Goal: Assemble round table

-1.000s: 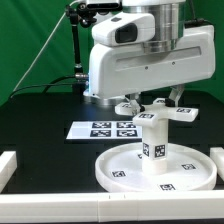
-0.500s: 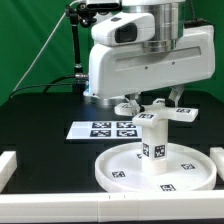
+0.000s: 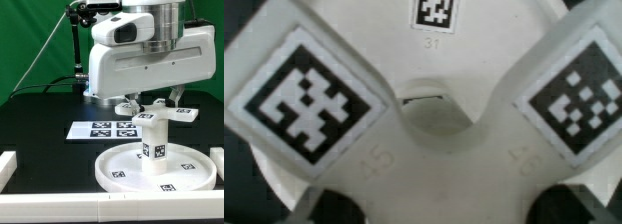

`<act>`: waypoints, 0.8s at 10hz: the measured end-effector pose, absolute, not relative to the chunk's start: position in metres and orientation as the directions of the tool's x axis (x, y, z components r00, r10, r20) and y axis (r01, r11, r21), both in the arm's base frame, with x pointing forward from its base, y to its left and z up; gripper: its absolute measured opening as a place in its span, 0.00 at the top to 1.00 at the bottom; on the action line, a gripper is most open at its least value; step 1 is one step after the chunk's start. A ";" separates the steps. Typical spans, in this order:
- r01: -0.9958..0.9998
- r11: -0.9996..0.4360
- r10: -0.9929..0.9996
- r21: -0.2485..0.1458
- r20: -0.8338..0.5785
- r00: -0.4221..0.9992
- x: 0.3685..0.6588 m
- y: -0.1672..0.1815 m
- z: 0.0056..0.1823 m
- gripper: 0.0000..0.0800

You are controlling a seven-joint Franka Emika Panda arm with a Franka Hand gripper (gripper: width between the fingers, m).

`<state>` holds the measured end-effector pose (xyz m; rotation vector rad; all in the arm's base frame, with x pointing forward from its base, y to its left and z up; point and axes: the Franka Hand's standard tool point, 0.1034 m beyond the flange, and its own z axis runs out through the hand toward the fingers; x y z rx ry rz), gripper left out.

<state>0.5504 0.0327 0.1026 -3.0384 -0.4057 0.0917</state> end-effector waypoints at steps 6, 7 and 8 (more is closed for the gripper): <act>-0.398 -0.912 -0.394 -0.097 -0.061 0.917 0.554 0.034 0.102 0.44; -0.505 -0.857 -0.499 -0.102 -0.075 0.863 0.554 0.035 0.102 0.44; -0.593 -0.798 -0.588 -0.110 -0.079 0.805 0.555 0.036 0.101 0.44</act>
Offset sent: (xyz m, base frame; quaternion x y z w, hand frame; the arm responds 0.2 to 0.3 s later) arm -0.0058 -0.0102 -0.0062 0.0104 0.0148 0.2304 0.9729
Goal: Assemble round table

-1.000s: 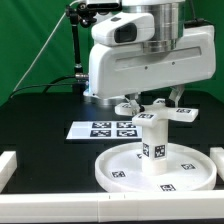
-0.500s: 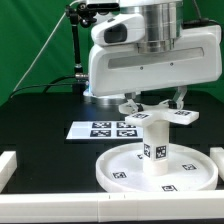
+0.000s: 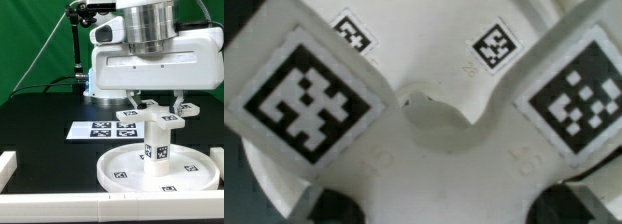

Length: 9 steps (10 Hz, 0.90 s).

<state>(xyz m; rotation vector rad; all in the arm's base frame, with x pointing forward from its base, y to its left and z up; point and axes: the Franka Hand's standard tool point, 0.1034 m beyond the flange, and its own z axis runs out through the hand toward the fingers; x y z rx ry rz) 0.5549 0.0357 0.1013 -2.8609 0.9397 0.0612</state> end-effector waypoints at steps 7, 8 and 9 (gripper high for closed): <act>-0.879 -0.469 -0.869 -0.087 -0.128 0.477 0.556 0.038 0.102 0.44; -0.918 -0.389 -0.907 -0.080 -0.138 0.397 0.557 0.038 0.102 0.44; -0.959 -0.270 -0.950 -0.084 -0.141 0.280 0.558 0.037 0.101 0.44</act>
Offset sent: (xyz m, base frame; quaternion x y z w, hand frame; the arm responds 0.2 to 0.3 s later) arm 0.0000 0.0000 0.0000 0.0000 0.0000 0.2571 0.9664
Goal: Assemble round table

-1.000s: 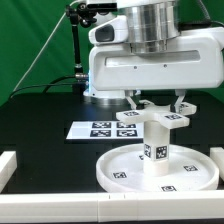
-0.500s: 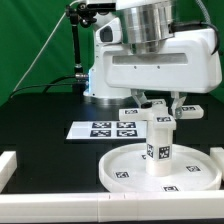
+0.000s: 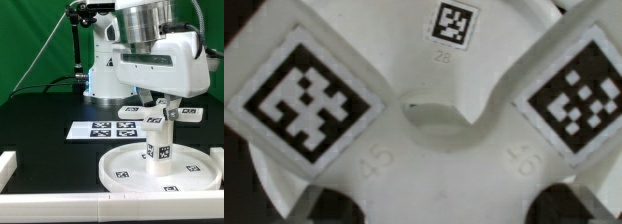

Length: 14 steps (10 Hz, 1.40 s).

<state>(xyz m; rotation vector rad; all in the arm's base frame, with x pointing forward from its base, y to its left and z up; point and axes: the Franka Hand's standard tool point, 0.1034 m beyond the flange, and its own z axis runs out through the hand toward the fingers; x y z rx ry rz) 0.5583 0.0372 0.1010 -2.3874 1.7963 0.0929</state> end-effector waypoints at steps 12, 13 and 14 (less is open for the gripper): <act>-0.875 0.480 -0.848 -0.062 -0.290 -0.444 0.560 0.036 0.109 0.20; -0.884 0.462 -0.855 -0.072 -0.299 -0.423 0.561 0.037 0.119 0.20; -0.882 0.463 -0.853 -0.086 -0.314 -0.417 0.564 0.038 0.130 0.19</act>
Offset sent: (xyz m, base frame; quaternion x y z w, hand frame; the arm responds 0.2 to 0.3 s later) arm -0.0170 0.0061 -0.0079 0.0341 -0.0349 0.3214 0.9457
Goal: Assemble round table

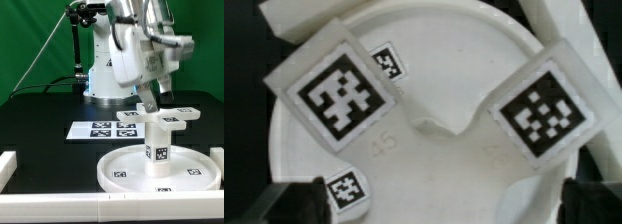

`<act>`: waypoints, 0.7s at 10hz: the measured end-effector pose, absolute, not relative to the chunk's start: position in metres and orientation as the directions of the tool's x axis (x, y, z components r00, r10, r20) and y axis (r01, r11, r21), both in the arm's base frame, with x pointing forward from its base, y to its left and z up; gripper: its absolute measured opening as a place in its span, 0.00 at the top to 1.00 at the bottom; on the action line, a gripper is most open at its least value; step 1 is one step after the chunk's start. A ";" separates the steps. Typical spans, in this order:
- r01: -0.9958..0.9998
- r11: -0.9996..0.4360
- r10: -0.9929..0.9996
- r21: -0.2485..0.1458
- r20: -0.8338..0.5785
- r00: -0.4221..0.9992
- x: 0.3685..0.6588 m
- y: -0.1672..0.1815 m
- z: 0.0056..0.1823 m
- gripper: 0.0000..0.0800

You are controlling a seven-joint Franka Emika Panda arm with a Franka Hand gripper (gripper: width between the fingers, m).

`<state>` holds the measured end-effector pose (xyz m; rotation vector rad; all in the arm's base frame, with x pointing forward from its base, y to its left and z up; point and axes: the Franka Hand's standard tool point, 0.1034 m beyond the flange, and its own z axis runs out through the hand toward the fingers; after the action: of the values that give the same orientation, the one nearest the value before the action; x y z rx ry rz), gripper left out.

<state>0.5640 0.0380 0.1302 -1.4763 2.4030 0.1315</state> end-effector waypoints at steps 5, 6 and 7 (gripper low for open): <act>-0.974 0.185 -0.953 -0.132 -0.267 -0.145 0.562 0.045 0.127 0.19; -0.989 0.013 -0.970 -0.146 -0.241 0.023 0.566 0.049 0.130 0.19; -0.977 -0.129 -0.959 -0.168 -0.229 0.166 0.568 0.051 0.132 0.19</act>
Offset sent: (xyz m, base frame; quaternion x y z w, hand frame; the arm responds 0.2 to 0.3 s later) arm 0.0000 0.0000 0.0000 0.0000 0.0000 0.0000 1.0000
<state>0.5684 0.0506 0.1324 -2.1686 1.8640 0.0946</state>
